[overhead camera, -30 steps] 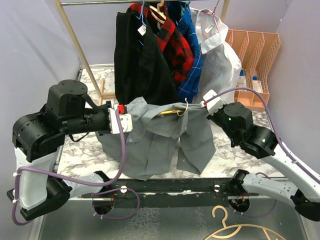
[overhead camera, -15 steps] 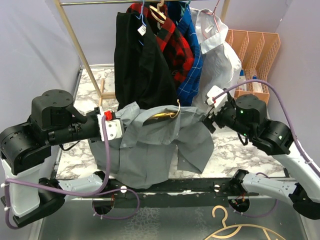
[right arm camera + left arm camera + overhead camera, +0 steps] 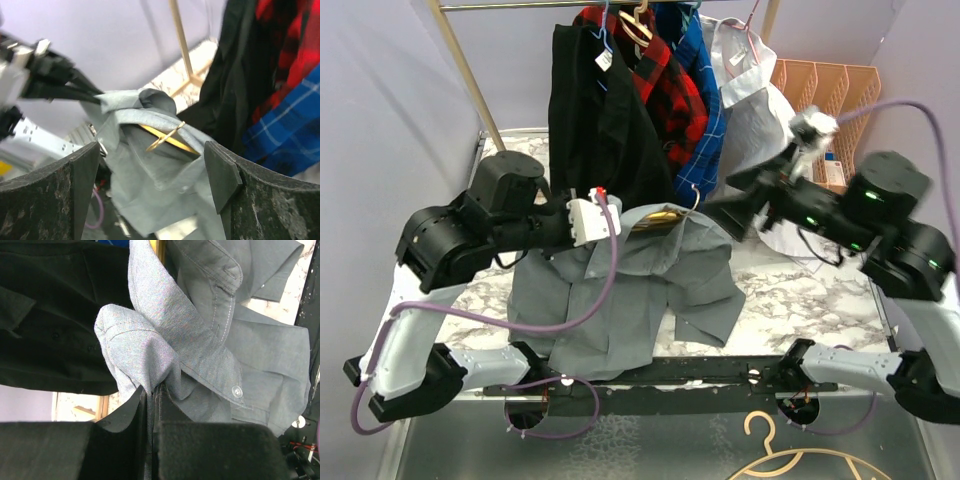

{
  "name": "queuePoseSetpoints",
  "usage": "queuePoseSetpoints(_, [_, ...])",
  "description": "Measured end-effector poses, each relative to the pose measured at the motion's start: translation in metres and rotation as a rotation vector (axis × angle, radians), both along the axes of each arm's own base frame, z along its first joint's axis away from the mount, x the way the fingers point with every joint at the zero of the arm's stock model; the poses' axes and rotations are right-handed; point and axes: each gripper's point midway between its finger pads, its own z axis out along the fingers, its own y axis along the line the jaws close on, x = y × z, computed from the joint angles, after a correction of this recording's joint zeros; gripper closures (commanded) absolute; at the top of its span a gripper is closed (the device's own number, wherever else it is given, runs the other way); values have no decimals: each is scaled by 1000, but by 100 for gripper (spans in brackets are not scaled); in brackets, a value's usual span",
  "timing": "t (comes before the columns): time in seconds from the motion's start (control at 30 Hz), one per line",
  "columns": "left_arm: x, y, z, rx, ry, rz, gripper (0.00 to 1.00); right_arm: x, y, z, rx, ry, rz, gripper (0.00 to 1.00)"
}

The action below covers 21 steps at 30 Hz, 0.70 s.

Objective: Place the shirt on the hanger
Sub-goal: Hang the shirt on the hanger.

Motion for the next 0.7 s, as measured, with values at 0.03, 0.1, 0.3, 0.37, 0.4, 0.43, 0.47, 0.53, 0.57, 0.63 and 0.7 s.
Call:
queuePoseSetpoints(0.03, [5,-3,-1,1,3,6,100,8,6,-7,6,68,-25,15])
queuePoseSetpoints(0.1, [10,-8,-2,1,8,15,100,21,17,-25,11,191,-65,16])
queuePoseSetpoints(0.3, [14,-11,-1,-6,6,23,100,36,16,-55,-3,416,-204,31])
queuePoseSetpoints(0.37, [14,-11,-1,-7,5,24,100,38,11,-46,22,416,-231,36])
queuePoseSetpoints(0.4, [14,-11,-1,-7,5,24,100,38,10,-43,33,414,-236,38])
queuePoseSetpoints(0.43, [14,-11,-3,-5,7,24,100,37,9,-40,42,411,-239,39])
queuePoseSetpoints(0.47, [14,-11,-4,-2,10,23,100,37,9,-38,48,411,-239,41])
queuePoseSetpoints(0.53, [14,-11,-6,2,14,23,100,38,9,-38,49,412,-239,44])
queuePoseSetpoints(0.57, [15,-11,-7,3,16,24,100,39,11,-39,47,413,-238,44])
queuePoseSetpoints(0.63, [15,-10,-7,5,17,27,100,42,16,-42,41,418,-234,44])
queuePoseSetpoints(0.7, [15,-10,-7,4,15,28,100,46,23,-47,28,430,-226,44])
